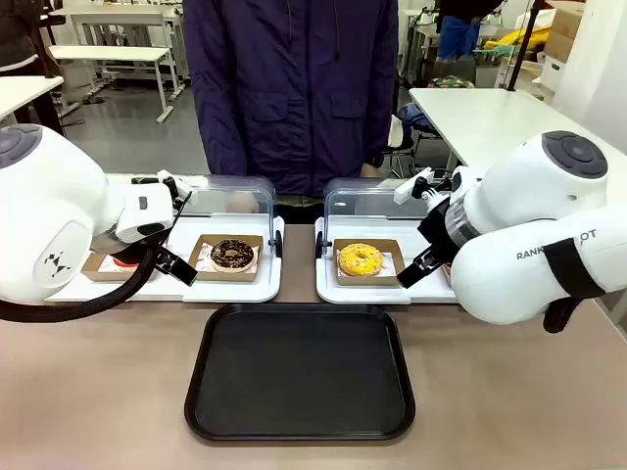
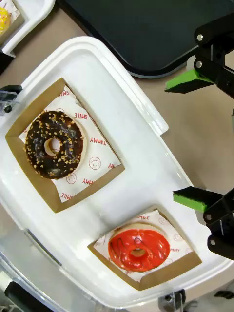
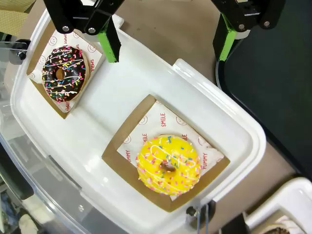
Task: Move the third donut from the left to the tray.
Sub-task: Pick up the Paper togo box containing the Donut indicated by the person and place it on the Handle tray.
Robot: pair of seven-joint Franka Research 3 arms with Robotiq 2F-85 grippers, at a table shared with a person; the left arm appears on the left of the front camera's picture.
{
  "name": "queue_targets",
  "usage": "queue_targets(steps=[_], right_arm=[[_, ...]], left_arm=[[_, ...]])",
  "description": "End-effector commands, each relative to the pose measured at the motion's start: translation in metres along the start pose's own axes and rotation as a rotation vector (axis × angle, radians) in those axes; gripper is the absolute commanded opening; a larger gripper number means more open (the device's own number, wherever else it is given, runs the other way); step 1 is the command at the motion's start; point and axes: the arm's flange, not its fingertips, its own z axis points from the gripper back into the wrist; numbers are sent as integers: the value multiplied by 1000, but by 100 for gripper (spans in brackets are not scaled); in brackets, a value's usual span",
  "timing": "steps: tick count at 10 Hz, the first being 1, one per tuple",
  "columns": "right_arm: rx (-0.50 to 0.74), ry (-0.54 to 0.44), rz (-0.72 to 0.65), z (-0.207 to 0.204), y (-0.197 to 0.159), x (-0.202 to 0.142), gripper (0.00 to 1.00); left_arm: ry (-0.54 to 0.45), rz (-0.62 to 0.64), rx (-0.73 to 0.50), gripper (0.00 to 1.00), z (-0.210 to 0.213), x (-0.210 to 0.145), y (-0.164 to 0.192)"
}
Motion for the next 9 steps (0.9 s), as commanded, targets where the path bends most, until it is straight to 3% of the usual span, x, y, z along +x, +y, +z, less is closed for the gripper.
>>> queue_targets(steps=[1, 9], right_arm=[[0, 0, 0, 0, 0, 0, 100], [0, 0, 0, 0, 0, 0, 100]], left_arm=[[0, 0, 0, 100, 0, 0, 0], [0, 0, 0, 100, 0, 0, 0]])
